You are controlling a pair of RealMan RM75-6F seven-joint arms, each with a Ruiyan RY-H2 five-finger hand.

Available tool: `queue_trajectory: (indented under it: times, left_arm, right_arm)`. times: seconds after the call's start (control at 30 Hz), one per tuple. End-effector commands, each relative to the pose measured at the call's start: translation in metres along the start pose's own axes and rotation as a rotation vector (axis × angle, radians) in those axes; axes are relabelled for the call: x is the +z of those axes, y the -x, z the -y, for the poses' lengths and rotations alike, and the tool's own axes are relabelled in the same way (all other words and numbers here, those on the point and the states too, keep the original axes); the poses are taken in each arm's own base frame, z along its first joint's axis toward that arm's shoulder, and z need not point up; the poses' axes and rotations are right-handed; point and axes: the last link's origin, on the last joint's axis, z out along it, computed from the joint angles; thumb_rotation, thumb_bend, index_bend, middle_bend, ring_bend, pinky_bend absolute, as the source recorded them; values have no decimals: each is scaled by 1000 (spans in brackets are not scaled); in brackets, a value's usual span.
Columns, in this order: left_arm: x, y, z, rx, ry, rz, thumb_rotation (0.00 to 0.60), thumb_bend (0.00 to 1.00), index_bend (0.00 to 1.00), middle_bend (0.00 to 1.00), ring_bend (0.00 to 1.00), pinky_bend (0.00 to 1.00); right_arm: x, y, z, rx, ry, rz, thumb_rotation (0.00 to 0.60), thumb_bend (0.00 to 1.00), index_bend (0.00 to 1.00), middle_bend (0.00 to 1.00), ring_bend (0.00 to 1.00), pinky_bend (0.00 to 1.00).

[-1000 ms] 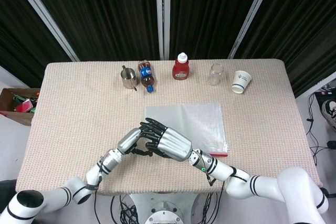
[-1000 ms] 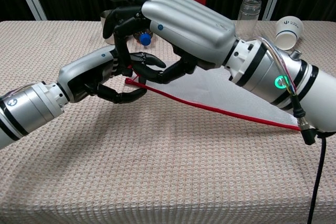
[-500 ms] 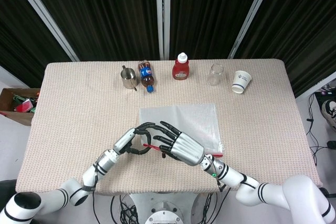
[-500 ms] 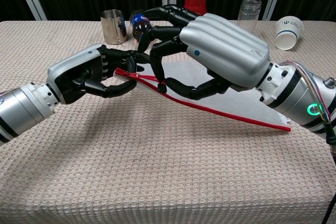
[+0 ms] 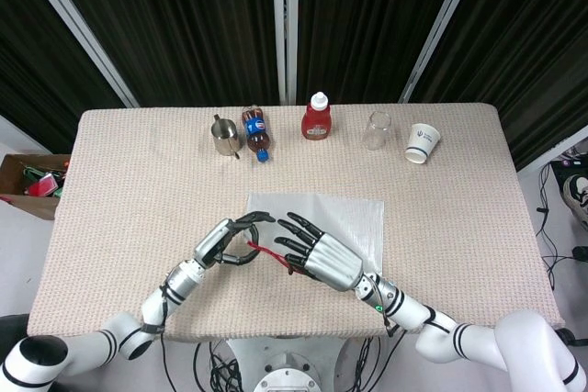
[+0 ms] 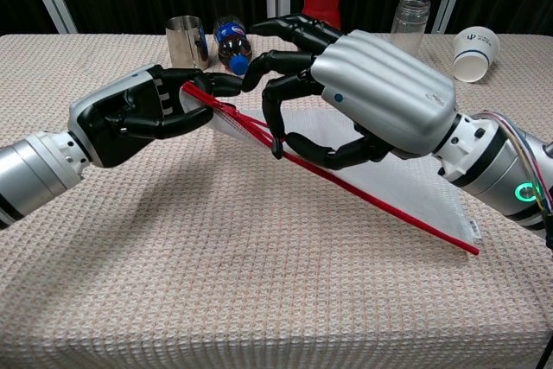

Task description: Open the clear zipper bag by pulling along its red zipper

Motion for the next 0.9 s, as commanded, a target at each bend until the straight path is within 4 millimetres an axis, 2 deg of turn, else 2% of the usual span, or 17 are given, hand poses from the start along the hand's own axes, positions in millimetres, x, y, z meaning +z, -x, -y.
queue_trajectory:
  times: [0.03,0.37,0.53,0.67,0.9]
  left_arm:
    - [0,-4,-1,-37,6,-24,600,477,657,238,109,137]
    - [2,-10,1,-114,8,-87,600,482,658,238,109,136]
    - [3,-16,1,-139,13,-135,600,483,658,238,109,136]
    - [2,-25,1,-133,14,-172,600,483,658,238,109,136]
    - [-6,-43,3,-82,3,-245,600,483,659,238,109,137]
  right_arm:
    - [-2,0,0,0,4,1,600,616,849,241,0,0]
    - [-4,2,3,14,-3,3,600,617,849,241,0,0]
    - [-14,3,5,5,-13,23,600,617,850,241,0,0]
    - [-30,0,4,-14,-4,38,600,617,852,241,0,0]
    - [-76,-10,-8,-55,87,78,600,617,854,241,0,0]
